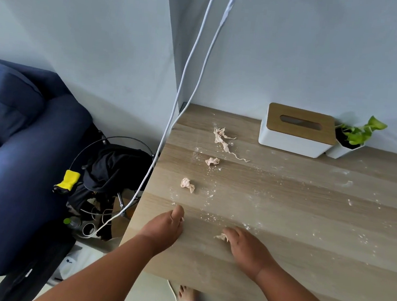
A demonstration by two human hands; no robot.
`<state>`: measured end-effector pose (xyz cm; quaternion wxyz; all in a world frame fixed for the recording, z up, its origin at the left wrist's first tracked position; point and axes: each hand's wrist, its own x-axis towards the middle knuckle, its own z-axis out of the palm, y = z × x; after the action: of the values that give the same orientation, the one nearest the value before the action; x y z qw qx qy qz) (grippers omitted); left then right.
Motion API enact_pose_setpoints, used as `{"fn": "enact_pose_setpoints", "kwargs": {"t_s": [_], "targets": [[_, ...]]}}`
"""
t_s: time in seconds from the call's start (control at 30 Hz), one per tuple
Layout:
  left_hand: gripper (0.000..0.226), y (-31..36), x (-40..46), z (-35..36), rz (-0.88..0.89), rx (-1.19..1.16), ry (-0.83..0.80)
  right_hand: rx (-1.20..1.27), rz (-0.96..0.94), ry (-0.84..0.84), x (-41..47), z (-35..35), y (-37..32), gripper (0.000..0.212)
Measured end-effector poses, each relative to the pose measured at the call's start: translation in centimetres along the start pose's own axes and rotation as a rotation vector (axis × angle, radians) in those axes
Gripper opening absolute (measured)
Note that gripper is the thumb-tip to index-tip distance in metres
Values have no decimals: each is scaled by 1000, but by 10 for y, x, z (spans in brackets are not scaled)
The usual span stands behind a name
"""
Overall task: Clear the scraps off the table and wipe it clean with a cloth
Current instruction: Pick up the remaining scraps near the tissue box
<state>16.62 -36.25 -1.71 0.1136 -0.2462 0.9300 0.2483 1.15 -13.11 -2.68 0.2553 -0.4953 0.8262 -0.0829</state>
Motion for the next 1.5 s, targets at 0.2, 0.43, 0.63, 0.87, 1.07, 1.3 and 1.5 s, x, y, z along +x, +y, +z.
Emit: {"fn": "enact_pose_setpoints", "kwargs": {"t_s": [0.2,0.43,0.63,0.87,1.07,1.3,1.5], "targets": [[20,-4,4,-9,16,-84,78,116,39,38,-7,-21,1,17],[39,-12,13,-19,4,-146,91,25,112,110,-9,-37,-5,34],[36,-13,12,-19,-61,-256,161,18,214,90,-1,-35,0,24],[33,-15,17,-19,-76,-332,169,106,306,91,19,-33,14,47],[31,-20,28,-24,-101,-363,146,242,303,200,43,-38,9,31],[33,-14,44,-32,-81,-230,193,256,293,255,75,-59,6,23],[23,-9,63,-30,-145,-193,233,210,222,233,104,-70,22,16]]}}
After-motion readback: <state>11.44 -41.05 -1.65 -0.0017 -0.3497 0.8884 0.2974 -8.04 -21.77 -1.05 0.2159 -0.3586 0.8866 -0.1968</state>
